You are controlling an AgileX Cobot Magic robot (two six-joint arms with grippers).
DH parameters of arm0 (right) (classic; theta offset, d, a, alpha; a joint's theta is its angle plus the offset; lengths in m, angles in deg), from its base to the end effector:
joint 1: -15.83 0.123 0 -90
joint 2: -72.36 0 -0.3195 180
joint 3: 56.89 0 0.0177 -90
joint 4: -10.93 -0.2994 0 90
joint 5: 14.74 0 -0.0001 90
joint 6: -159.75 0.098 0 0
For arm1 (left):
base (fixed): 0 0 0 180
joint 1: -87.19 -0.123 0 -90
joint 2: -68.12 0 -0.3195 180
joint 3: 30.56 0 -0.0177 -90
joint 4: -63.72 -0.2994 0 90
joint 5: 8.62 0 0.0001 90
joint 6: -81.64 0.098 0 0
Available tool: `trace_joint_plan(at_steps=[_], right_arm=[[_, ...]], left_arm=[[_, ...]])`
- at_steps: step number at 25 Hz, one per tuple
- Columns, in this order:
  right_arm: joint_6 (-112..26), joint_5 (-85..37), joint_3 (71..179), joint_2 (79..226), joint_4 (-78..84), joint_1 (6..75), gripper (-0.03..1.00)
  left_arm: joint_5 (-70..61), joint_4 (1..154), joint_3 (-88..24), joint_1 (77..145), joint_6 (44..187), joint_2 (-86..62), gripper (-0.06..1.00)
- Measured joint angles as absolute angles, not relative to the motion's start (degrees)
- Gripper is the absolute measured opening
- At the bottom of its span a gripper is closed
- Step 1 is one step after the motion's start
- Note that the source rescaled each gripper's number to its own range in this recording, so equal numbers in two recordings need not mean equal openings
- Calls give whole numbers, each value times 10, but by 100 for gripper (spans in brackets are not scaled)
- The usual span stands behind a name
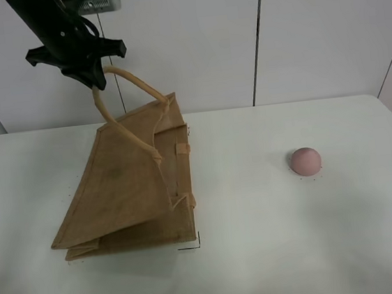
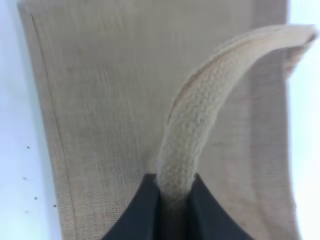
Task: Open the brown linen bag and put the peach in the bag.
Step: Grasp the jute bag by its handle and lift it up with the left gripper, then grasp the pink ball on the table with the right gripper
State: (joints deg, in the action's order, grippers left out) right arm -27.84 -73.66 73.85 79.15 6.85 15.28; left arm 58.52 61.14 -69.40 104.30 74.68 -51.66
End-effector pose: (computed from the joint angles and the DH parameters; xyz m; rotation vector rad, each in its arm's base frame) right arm 0.0100 0.0059 0.3014 -0.1252 2.0007 -0.0063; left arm 0.4822 -0.1442 0.3818 0.2360 2.5750 -0.0954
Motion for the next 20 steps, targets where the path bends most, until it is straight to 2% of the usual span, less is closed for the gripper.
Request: trace_joint_plan(at_steps=[12, 20], right_arm=[[-276, -727, 741, 806, 66, 153, 100], [-276, -694, 779, 1038, 29, 153, 100]], left_arm=[[586, 609, -694, 1043, 761, -456, 0], [586, 609, -694, 1043, 762, -437, 0]])
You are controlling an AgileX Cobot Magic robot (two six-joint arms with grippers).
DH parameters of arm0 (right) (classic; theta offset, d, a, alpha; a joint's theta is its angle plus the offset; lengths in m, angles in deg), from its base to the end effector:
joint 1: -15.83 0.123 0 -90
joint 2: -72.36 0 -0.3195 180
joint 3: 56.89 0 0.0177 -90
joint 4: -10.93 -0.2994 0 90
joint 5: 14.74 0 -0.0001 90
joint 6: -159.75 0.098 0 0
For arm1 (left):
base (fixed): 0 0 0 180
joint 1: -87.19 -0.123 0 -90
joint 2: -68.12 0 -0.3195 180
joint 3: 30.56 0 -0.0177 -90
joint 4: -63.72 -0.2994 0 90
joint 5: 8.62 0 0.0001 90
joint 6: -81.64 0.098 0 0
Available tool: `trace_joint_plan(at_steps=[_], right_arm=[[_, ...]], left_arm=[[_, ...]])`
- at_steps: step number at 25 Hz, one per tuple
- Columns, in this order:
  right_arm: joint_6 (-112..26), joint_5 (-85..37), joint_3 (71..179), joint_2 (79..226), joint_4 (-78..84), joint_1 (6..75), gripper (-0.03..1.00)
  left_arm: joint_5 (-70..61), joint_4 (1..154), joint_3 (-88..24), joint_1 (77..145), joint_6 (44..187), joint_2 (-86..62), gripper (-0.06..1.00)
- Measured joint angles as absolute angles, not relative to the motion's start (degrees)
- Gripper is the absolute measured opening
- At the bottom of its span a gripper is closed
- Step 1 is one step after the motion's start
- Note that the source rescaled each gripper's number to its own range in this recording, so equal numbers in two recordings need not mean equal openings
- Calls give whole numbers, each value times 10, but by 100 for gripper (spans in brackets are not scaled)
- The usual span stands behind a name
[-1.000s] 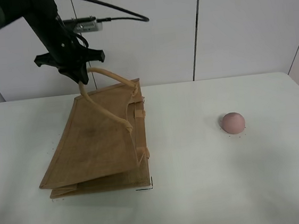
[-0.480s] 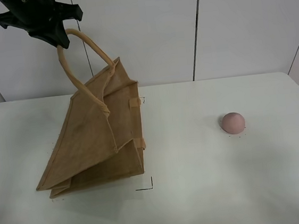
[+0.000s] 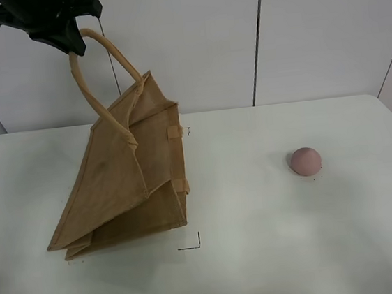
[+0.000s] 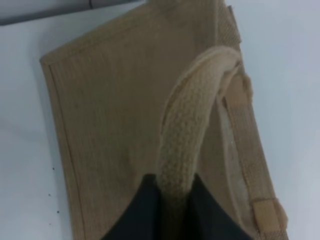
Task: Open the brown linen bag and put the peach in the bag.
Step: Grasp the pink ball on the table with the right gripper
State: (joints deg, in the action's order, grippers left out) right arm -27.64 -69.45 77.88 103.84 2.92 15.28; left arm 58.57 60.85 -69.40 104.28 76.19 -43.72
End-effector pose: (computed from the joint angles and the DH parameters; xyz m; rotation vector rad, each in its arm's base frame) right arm 0.0882 0.0103 0.3117 -0.1029 2.2831 0.1005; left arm 0.4435 -0.1316 0.4488 0.2515 2.4352 -0.1094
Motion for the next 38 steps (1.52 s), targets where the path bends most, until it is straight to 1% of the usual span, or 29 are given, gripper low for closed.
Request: trace_joint_plan(at_steps=[5, 14, 19, 22, 25, 31, 38], right_arm=[[-276, -649, 869, 1237, 27, 153, 100], [-276, -642, 1083, 1620, 18, 154, 100], [-276, -654, 1194, 1776, 22, 187, 100], [-271, -660, 1243, 1838, 23, 198, 100], [-265, -662, 1270, 1885, 22, 199, 100], [-264, -650, 1276, 1957, 19, 199, 100], [-264, -578, 1276, 2014, 19, 199, 100]], left_arm=[[586, 619, -694, 1043, 764, -430, 0], [586, 637, -694, 1043, 780, -430, 0], [586, 637, -694, 1043, 782, -430, 0], [586, 637, -694, 1043, 782, -430, 0], [586, 653, -694, 1043, 782, -430, 0], [586, 656, -694, 1043, 783, -430, 0], [585, 656, -694, 1043, 783, -430, 0]])
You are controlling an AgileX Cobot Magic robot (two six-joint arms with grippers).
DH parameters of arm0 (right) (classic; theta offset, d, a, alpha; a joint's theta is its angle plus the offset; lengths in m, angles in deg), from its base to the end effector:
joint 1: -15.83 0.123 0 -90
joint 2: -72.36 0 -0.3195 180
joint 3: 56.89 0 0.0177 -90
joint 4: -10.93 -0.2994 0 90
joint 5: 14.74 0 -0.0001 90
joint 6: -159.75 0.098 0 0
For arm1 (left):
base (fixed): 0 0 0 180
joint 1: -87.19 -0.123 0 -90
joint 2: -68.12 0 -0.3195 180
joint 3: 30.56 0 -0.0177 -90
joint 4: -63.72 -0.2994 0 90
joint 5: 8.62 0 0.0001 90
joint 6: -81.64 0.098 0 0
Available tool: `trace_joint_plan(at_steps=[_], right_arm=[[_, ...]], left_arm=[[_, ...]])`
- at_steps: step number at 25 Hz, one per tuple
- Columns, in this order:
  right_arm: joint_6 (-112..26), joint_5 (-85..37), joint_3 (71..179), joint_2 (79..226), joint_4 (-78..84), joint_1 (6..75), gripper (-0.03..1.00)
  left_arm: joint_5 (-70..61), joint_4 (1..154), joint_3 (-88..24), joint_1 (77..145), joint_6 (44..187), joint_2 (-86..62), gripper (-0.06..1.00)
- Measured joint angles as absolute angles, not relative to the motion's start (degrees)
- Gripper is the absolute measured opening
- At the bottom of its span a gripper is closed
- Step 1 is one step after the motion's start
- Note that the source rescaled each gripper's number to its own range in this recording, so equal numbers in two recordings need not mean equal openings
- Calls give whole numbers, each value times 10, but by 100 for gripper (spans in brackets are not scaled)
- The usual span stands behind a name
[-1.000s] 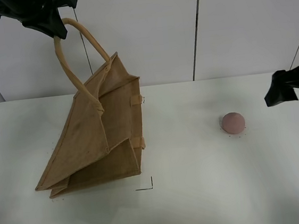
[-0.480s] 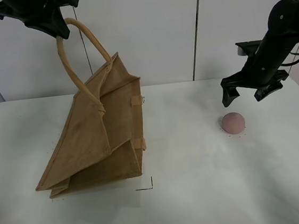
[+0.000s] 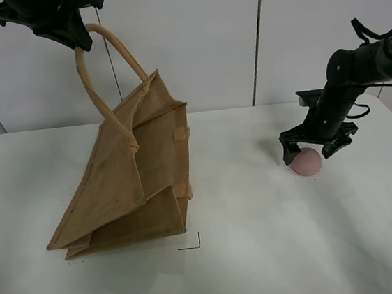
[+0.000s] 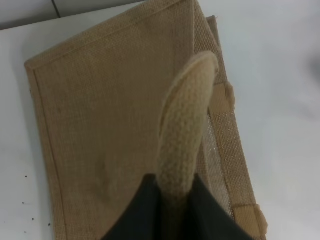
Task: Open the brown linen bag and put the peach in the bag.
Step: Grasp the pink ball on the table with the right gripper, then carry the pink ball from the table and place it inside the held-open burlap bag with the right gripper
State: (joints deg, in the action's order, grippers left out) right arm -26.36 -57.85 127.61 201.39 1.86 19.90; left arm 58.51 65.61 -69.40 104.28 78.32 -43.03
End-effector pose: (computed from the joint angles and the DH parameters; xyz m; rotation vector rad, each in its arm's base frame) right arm 0.4773 0.0446 0.1210 -0.1076 2.9175 0.1707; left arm 0.4376 -0.1377 0.4543 0.2910 2.4259 -0.2022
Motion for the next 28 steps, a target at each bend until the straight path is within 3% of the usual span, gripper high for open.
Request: trace_joint_plan(at_steps=[4, 14, 17, 18, 20, 22, 28], right_arm=[[-260, -555, 1276, 2023, 19, 199, 98], [-247, -555, 1276, 2024, 30, 199, 71], [-246, -555, 1276, 2024, 30, 199, 53], [-244, -556, 1276, 2024, 30, 199, 44], [-244, -558, 1277, 2023, 30, 199, 15], [-242, -561, 1279, 2022, 30, 199, 1], [-267, -614, 1320, 1995, -2, 199, 0]], left_arm=[[585, 656, -694, 1043, 784, -430, 0], [585, 656, -694, 1043, 784, -430, 0], [585, 656, -694, 1043, 784, -430, 0], [585, 656, -694, 1043, 784, -430, 0], [585, 656, -694, 1043, 784, -430, 0], [585, 656, -694, 1043, 784, -430, 0], [585, 659, -694, 1043, 784, -430, 0]])
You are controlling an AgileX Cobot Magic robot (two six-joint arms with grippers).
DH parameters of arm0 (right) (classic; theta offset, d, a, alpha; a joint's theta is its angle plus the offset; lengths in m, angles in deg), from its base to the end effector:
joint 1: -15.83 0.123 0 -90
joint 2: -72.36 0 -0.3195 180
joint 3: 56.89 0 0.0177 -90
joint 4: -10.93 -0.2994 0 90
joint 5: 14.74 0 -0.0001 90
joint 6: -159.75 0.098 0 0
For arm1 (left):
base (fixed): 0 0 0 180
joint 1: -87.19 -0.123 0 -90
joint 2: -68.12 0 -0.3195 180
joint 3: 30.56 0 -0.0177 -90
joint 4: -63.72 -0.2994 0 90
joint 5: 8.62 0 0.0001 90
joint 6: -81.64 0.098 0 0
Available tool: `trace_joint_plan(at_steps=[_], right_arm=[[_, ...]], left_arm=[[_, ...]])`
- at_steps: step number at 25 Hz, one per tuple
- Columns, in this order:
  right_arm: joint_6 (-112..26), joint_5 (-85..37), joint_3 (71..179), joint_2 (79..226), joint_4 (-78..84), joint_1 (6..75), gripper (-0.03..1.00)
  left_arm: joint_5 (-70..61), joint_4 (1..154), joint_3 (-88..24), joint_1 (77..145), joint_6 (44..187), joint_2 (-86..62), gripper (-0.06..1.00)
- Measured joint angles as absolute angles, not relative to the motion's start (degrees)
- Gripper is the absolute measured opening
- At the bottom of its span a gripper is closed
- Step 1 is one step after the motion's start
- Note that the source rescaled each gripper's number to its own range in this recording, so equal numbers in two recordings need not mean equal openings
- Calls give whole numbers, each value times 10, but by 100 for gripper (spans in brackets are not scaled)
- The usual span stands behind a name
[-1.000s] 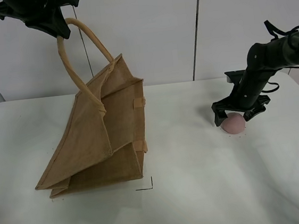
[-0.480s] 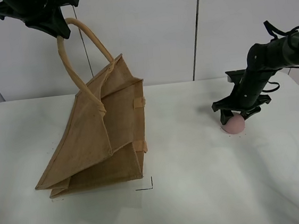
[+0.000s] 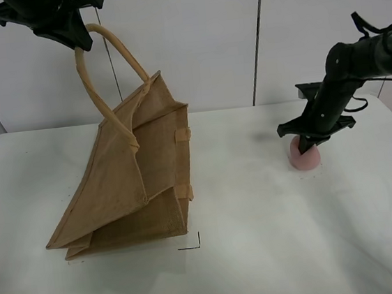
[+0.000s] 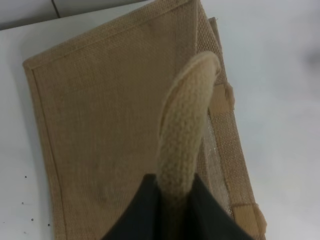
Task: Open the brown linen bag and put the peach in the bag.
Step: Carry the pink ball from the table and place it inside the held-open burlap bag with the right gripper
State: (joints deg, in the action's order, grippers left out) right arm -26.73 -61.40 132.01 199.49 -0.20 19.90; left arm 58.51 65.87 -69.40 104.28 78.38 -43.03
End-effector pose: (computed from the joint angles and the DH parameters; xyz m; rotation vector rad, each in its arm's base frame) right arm 0.4889 0.0486 0.1582 -0.0994 2.8657 0.2202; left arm 0.4375 -0.1381 0.4544 0.2920 2.4262 -0.2076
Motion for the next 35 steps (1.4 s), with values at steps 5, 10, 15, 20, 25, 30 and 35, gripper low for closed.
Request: trace_joint_plan(at_steps=[5, 10, 15, 20, 25, 30, 35], right_arm=[[-379, -636, 1367, 1907, -117, 199, 0], [-502, -662, 1373, 1859, -295, 201, 0], [-616, -668, 1372, 1860, -367, 257, 0], [-720, -594, 1368, 1869, -377, 349, 0], [-857, -564, 1368, 1914, -419, 414, 0], [-939, -556, 1368, 1992, -511, 421, 0], [-1053, -551, 1368, 2064, -654, 421, 0]], left_arm=[[585, 663, -694, 1043, 784, -430, 0], [585, 664, -694, 1043, 787, -429, 0], [585, 664, -694, 1043, 788, -420, 0], [585, 664, -694, 1043, 788, -418, 0], [585, 664, -694, 1043, 794, -418, 0], [586, 665, -694, 1043, 795, -418, 0], [586, 665, -694, 1043, 795, -418, 0]])
